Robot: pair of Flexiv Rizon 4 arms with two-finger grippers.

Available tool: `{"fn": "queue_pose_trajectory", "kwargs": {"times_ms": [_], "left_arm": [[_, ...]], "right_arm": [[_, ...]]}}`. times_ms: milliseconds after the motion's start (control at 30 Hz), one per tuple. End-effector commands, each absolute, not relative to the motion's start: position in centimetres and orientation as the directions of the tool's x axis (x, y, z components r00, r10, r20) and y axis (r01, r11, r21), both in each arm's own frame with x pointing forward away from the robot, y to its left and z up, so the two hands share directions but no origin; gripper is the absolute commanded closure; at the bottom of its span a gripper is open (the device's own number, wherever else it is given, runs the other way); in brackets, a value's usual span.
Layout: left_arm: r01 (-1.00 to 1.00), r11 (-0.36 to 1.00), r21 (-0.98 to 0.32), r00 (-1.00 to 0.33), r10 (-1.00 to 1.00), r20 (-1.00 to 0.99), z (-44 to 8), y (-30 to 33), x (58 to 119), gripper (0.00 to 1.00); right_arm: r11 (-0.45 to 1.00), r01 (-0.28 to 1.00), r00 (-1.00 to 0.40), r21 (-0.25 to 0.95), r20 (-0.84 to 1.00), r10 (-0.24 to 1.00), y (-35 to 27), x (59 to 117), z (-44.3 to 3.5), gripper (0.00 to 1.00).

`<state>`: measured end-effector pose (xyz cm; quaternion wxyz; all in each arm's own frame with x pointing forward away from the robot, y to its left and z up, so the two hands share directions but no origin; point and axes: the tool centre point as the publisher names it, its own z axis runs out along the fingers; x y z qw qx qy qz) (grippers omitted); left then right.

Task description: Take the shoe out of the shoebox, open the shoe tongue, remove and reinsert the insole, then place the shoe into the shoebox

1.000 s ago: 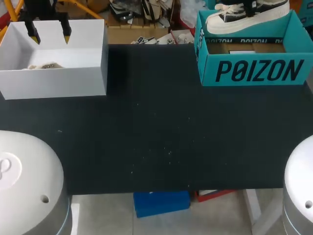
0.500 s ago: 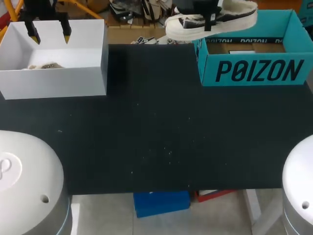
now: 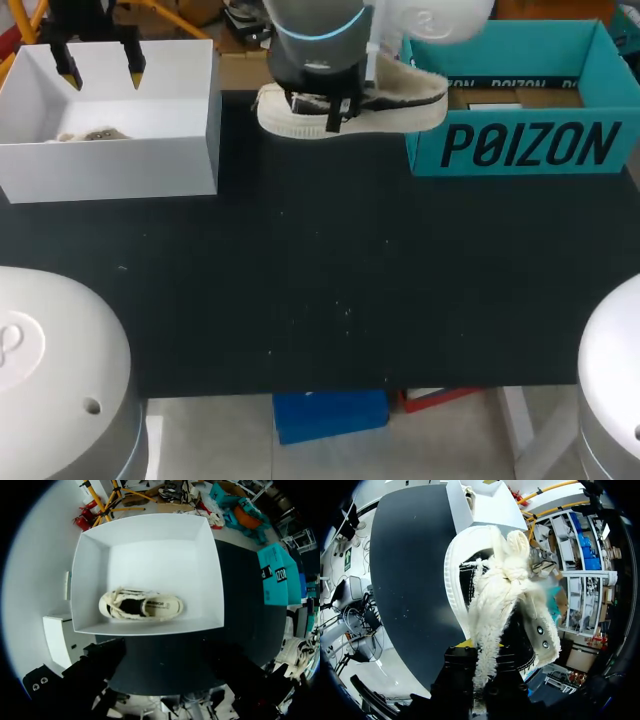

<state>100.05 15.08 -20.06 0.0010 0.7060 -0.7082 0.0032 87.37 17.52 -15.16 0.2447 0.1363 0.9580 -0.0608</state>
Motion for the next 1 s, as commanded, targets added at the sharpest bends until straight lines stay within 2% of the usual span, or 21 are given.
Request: {"fn": "queue_pose_trajectory", "kwargs": {"times_ms": [33,500,1000], "left_arm": [[-1.0,0.002,-0.001,-0.002,-1.0,0.003,-20.0,15.1,100.0,0.0],[-1.0,0.002,-0.001,-0.002,-1.0,0.003,-20.0,15.1,100.0,0.0],[-1.0,0.002,-0.001,-0.002,-1.0,0.003,-20.0,15.1,100.0,0.0]], "right_arm": [[0.951,0.306,-0.838,-0.047,-0.488,0.245,20.4,86.3,-17.6,1.0],[0.948,0.313,-0.847,0.064,-0.434,0.309,24.1,83.5,-27.2,1.0],[0.982,0.154,-0.905,0.109,-0.383,0.184,22.9,84.6,-33.9,1.0]]}}
